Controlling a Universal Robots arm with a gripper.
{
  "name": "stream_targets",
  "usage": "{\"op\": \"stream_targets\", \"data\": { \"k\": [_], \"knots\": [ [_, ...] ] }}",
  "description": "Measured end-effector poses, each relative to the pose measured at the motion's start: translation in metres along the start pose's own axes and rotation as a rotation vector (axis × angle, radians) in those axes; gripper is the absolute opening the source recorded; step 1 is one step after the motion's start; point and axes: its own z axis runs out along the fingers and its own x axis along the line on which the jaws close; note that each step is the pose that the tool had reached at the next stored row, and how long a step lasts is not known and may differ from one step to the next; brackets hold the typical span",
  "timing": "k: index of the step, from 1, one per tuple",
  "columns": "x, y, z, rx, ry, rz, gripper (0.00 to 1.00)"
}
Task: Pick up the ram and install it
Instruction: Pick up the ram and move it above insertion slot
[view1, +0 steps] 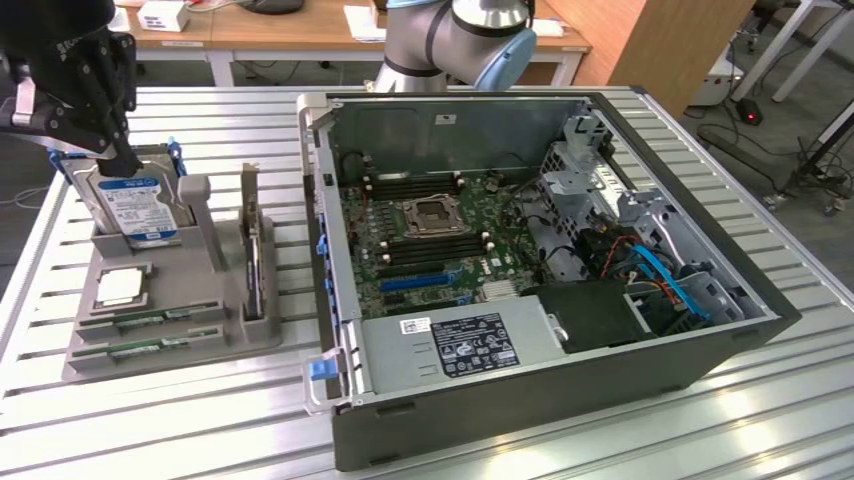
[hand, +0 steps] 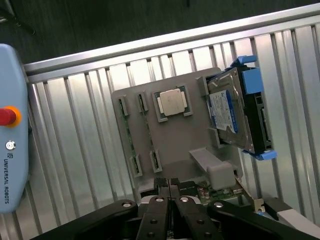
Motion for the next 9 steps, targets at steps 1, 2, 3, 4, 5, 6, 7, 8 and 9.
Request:
{"op": "stream_targets", "data": {
  "k": [1,2,3,4,5,6,7,8,9],
  "knots": [
    [0.0,0.0,0.0,0.0,0.0,0.0,0.09],
    [0.0,0.0,0.0,0.0,0.0,-0.001,0.09],
    [0.0,0.0,0.0,-0.0001,0.0001,-0.007,0.09],
    [0.0,0.0,0.0001,-0.0001,0.0001,-0.017,0.09],
    [0.0,0.0,0.0001,-0.0002,0.0002,-0.028,0.09],
    [0.0,0.0,0.0001,-0.0003,0.0003,-0.039,0.09],
    [0.0,0.0,0.0002,-0.0004,0.0004,-0.051,0.09],
    [0.0,0.0,0.0002,-0.0004,0.0005,-0.061,0.09],
    [0.0,0.0,0.0002,-0.0004,0.0006,-0.067,0.09]
  ]
}}
